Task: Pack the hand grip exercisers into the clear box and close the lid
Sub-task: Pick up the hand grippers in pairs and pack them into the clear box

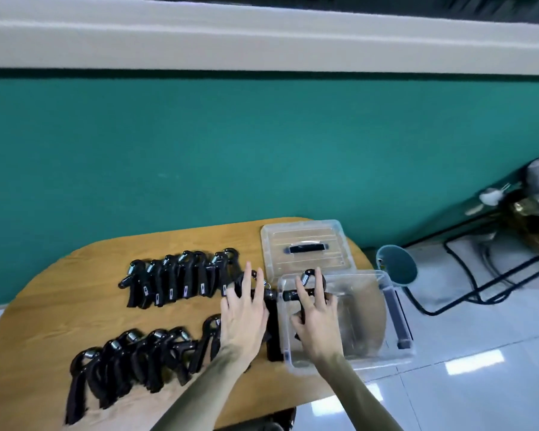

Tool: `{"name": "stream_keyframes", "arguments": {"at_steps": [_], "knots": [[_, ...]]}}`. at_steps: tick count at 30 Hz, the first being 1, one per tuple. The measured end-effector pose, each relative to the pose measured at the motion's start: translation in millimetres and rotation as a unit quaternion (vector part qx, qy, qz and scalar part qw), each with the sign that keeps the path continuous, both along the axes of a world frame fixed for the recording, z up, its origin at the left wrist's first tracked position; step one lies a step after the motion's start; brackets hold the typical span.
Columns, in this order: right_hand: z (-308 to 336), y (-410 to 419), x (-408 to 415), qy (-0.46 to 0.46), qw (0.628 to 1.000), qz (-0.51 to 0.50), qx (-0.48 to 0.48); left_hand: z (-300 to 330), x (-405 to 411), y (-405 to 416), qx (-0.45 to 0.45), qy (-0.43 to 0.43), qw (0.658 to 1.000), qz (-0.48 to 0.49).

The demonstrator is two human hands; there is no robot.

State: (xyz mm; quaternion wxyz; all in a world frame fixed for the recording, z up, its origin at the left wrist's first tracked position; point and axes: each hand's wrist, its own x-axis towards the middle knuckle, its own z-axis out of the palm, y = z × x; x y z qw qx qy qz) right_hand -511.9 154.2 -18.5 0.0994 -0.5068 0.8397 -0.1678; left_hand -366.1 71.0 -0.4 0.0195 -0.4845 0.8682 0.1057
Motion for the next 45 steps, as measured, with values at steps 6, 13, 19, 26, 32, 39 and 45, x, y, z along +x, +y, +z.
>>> {"name": "stream_keyframes", "arguments": {"at_steps": [6, 13, 19, 26, 32, 39, 45], "knots": [[-11, 36, -75, -0.021, 1.000, -0.001, 0.019, -1, -73, 38, 0.035, -0.020, 0.999, -0.013], [-33, 65, -111, -0.048, 0.999, -0.009, 0.018, -38, -113, 61, 0.076, 0.009, 0.997, -0.009], [-63, 85, -128, -0.074, 0.996, -0.024, 0.049, -67, -141, 74, 0.124, 0.015, 0.992, -0.002], [-119, 73, -160, -0.113, 0.989, 0.009, 0.096, -121, -169, 85, 0.162, -0.033, 0.986, 0.032], [-161, 61, -175, -0.125, 0.982, 0.070, 0.120, -164, -179, 75, 0.136, -0.052, 0.988, 0.058], [-205, 62, -188, -0.149, 0.966, 0.135, 0.165, -205, -185, 74, 0.146, -0.060, 0.984, 0.078], [-221, 54, -182, -0.128, 0.956, 0.112, 0.239, -245, -180, 73, 0.108, -0.061, 0.991, 0.053]]}}
